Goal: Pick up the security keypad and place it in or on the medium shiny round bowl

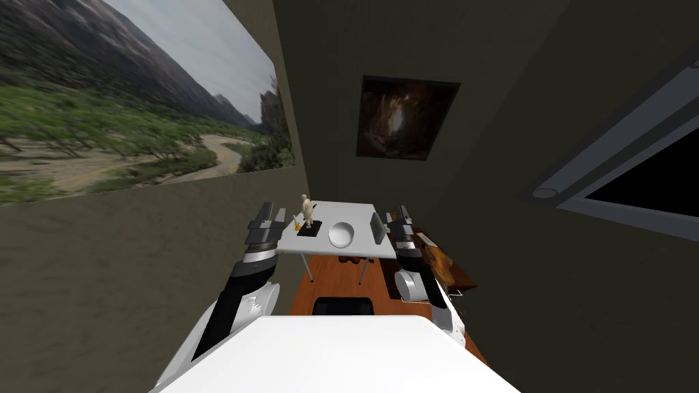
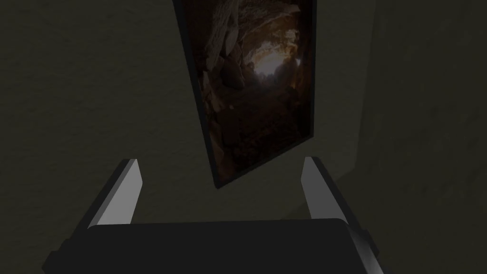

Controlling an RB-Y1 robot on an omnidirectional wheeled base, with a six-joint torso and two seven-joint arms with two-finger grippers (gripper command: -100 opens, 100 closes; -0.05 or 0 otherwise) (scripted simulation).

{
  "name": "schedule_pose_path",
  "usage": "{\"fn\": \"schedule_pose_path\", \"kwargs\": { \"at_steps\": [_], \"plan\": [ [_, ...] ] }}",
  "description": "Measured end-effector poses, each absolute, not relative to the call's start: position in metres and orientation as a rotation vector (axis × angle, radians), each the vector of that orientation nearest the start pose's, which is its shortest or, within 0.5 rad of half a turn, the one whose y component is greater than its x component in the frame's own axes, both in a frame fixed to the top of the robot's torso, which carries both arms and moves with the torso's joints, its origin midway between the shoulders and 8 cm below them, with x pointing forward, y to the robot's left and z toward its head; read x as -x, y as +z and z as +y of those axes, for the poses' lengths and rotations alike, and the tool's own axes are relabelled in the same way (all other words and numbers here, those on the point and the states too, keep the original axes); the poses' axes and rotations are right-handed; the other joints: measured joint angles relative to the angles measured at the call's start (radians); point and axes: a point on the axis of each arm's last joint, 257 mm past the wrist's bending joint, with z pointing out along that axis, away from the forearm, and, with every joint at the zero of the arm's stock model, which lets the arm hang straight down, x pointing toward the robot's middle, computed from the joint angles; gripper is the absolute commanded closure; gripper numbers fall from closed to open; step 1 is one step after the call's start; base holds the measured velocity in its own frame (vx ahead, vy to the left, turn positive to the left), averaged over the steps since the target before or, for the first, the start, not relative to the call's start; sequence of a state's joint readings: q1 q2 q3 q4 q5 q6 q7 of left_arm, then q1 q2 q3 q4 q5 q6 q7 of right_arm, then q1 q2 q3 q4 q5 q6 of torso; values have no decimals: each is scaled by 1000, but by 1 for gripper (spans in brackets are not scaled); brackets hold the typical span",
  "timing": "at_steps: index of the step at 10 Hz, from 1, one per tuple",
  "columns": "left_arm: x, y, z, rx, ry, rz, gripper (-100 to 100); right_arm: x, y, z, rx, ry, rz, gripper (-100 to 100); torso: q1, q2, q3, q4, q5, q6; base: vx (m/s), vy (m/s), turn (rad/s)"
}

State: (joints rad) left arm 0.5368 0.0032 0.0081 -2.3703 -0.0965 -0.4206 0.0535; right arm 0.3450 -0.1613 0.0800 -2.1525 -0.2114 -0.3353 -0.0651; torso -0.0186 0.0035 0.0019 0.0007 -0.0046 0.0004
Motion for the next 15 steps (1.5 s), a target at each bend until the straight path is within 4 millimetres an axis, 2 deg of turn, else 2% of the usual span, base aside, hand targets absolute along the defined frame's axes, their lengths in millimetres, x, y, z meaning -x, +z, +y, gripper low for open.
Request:
{"fn": "schedule_pose_path", "kwargs": {
  "at_steps": [8,15],
  "plan": [
    [-338,37,274,635,-1260,670,0,-469,-74,-213,-863,1518,1076,-100,1,-1,0,0,0,-1,-54,-258,100],
    [-338,37,274,636,-1260,670,0,-518,-119,-204,-860,1395,1359,-100,7,-4,-2,-1,1,0,-59,-205,133]
  ]
}}
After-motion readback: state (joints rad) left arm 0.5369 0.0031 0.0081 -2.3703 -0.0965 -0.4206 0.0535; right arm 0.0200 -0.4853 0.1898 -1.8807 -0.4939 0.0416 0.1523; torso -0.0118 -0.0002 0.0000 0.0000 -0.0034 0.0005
